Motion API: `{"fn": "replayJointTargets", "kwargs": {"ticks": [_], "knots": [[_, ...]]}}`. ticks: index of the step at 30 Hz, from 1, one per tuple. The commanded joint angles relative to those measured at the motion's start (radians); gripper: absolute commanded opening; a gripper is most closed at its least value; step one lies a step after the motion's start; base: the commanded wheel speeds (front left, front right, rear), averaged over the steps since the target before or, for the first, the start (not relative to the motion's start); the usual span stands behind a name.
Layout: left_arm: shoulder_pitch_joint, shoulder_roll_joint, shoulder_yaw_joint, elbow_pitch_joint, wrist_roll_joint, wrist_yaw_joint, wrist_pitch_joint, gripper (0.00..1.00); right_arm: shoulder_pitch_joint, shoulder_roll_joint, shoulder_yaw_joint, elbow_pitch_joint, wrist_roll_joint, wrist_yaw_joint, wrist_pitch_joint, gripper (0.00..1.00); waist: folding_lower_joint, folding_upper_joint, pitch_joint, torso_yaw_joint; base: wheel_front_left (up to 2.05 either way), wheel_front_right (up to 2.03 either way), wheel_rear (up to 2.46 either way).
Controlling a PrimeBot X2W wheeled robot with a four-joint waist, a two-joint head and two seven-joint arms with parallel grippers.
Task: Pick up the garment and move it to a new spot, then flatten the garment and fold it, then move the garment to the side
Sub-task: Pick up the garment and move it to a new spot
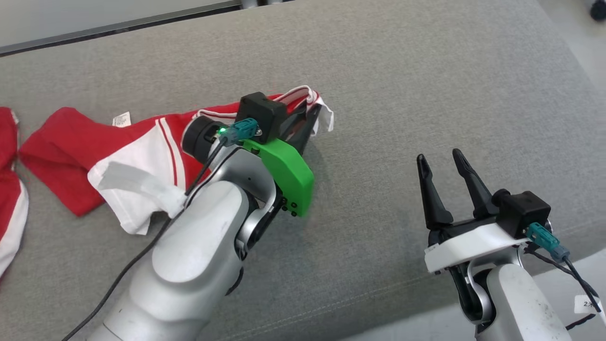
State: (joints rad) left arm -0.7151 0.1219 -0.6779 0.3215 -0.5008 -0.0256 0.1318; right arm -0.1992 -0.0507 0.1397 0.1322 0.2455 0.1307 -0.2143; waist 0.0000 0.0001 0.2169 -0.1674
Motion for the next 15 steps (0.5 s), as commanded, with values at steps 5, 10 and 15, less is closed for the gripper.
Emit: {"fn": "replayJointTargets", "kwargs": {"ticks": [5,10,15], "knots": [[-0.047,-0.04,-0.05,0.091,-0.016,-0.042,-0.006,0.0,-0.019,-0.001,0.009,0.025,0.031,0.0,-0.028,1.0,0.0,-0.0001,0.066,-0.156,0.0,0.0,0.0],[-0.063,-0.055,-0.066,0.166,-0.037,-0.055,-0.012,0.0,-0.029,-0.001,0.025,0.039,0.047,0.0,-0.035,1.0,0.0,-0.0001,0.081,-0.199,0.0,0.0,0.0],[-0.079,-0.064,-0.093,0.258,-0.069,-0.072,-0.028,0.0,-0.029,0.0,0.026,0.052,0.061,0.0,-0.043,1.0,0.0,-0.0001,0.099,-0.217,0.0,0.0,0.0]]}}
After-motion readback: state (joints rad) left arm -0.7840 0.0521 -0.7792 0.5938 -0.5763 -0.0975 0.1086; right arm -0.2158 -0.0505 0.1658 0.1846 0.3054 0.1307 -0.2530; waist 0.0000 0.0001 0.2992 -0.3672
